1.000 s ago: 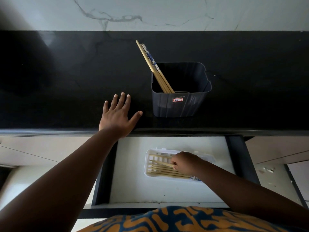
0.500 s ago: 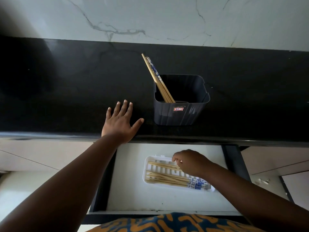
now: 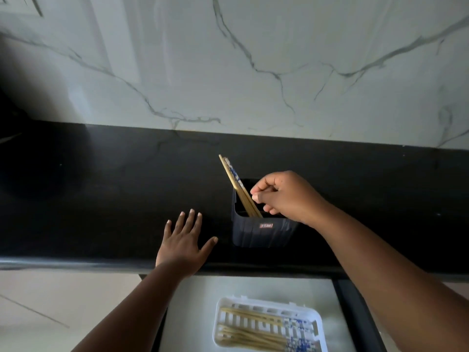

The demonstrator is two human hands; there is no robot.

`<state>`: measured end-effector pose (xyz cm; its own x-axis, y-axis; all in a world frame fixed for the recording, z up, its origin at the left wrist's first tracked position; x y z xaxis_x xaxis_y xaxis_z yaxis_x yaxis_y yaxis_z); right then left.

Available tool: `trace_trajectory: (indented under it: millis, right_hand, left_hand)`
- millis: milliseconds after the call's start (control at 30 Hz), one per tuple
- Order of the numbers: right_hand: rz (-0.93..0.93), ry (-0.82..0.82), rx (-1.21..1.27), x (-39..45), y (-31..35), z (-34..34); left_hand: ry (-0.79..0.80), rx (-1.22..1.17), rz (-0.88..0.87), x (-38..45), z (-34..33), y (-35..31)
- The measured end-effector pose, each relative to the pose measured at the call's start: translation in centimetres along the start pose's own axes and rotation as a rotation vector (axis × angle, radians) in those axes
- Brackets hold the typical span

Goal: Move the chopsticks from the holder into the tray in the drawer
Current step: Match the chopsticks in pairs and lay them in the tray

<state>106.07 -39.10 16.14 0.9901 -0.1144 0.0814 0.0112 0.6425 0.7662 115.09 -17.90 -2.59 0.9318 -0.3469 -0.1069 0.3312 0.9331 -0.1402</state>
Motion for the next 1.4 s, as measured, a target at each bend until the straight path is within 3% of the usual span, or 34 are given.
trace_trajectory:
  millis: [33, 100, 267, 433, 767, 1167, 1400]
  right_hand:
    - [-0.042, -0.023, -0.004, 0.6, -0.8, -0.3]
    - [-0.058, -0.059, -0.015, 5.0, -0.3, 1.5]
    - [-0.245, 0.084, -0.024, 6.4, -3.5, -0.4]
    - [-0.268, 0.074, 0.094, 6.3, -4.8, -0.7]
    - [-0.263, 0.08, 0.085, 6.4, -5.7, -0.5]
    - [-0.141, -0.138, 0.159, 5.4, -4.9, 1.2]
    - [0.045, -0.371, 0.537, 3.4, 0.3, 4.9]
  left_hand:
    - [0.029, -0.006, 0.014, -0.4, -0.2, -0.1]
    - [-0.107, -0.041, 0.037, 2.7, 3.2, -0.7]
    - [-0.081, -0.036, 0.017, 2.0, 2.5, -0.8]
    - [-0.081, -0.044, 0.018, 1.8, 2.3, -0.7]
    - [-0.09, -0.063, 0.017, 1.8, 2.1, -0.6]
    - [-0.091, -0.057, 0.017, 1.8, 2.2, -0.7]
    - [-0.015, -0.041, 0.012, 2.1, 2.2, -0.5]
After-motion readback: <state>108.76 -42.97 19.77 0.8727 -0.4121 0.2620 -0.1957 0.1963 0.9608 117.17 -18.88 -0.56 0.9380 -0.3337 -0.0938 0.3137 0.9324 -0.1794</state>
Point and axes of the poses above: each hand's wrist, its own x-axis towards the middle knuckle, its own z-axis out of the back of the hand, y = z × x, the point moved 2 cm from there along x, towards the middle knuckle, and after that the axes turned 14 degrees about z, right-handed, at the moved point
